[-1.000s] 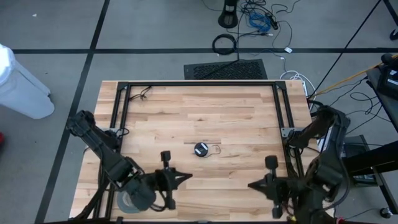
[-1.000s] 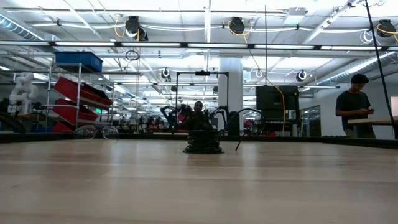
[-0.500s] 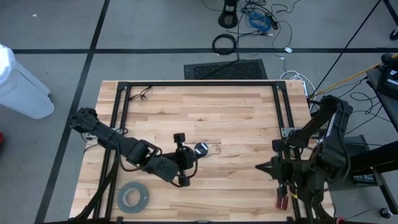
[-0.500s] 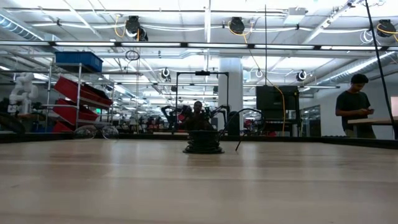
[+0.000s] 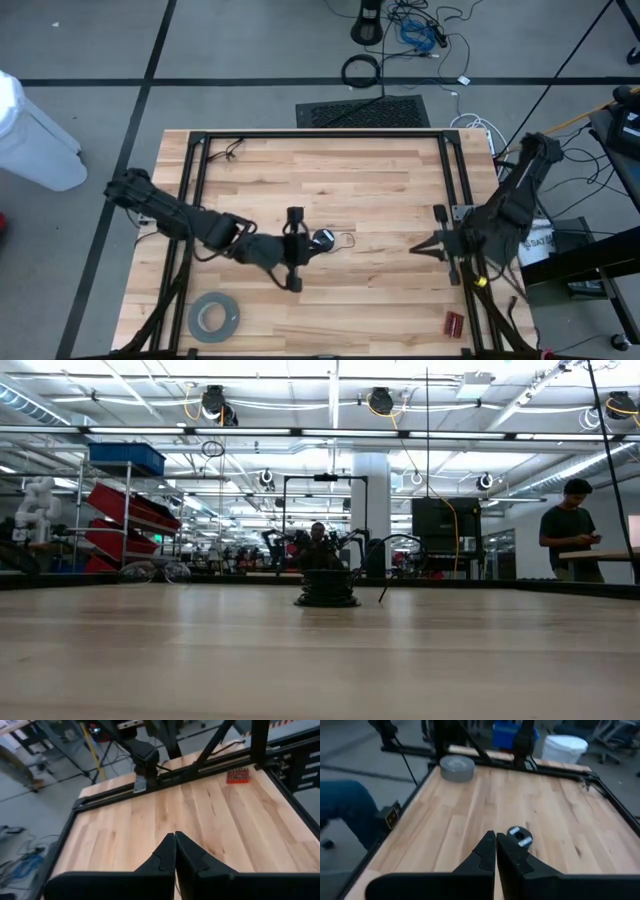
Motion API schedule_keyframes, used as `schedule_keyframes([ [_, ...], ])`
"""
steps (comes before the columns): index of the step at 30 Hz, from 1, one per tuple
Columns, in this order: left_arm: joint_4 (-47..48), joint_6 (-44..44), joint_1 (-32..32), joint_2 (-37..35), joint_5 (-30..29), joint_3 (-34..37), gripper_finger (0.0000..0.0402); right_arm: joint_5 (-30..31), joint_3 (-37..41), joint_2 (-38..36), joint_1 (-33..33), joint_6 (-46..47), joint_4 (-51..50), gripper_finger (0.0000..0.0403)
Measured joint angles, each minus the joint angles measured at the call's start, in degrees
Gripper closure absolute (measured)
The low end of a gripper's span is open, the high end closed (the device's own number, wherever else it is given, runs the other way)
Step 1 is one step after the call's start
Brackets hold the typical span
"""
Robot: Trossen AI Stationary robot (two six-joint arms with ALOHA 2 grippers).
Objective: Coil cords
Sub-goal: Return to Home Position
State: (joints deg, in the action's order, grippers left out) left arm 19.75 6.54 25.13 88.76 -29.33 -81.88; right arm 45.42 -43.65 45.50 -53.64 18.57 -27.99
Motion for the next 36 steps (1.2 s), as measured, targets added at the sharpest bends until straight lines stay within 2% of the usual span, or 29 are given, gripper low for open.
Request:
schedule_keyframes([
  [6, -7.77, 0.31, -5.58, -0.61, 4.13, 7.85, 0.0398, -6.59, 9.32, -11.16, 4.93, -5.94, 7.33, 0.0403],
  [12, -14.78, -0.17, -9.55, -3.76, 8.45, 14.74, 0.0398, -10.12, 15.77, -18.28, 8.09, -7.41, 8.20, 0.0403],
  [16, -18.83, -0.19, -11.40, -7.87, 8.59, 20.81, 0.0398, -12.58, 19.30, -22.06, 9.93, -8.26, 9.83, 0.0403],
  [19, -24.02, -1.06, -13.01, -11.41, 10.30, 26.75, 0.0398, -13.14, 23.88, -24.41, 11.67, -11.01, 15.79, 0.0403],
  [23, -32.62, -2.86, -14.92, -14.75, 13.37, 35.51, 0.0398, -18.60, 30.45, -27.11, 15.54, -14.17, 25.27, 0.0403],
  [26, -36.52, -3.21, -16.27, -16.33, 14.46, 40.00, 0.0398, -22.28, 32.80, -28.39, 18.72, -14.61, 28.37, 0.0403],
  [36, -38.84, -4.74, -19.51, -17.70, 18.94, 47.21, 0.0398, -33.48, 41.27, -28.53, 26.46, -12.59, 40.13, 0.0403],
])
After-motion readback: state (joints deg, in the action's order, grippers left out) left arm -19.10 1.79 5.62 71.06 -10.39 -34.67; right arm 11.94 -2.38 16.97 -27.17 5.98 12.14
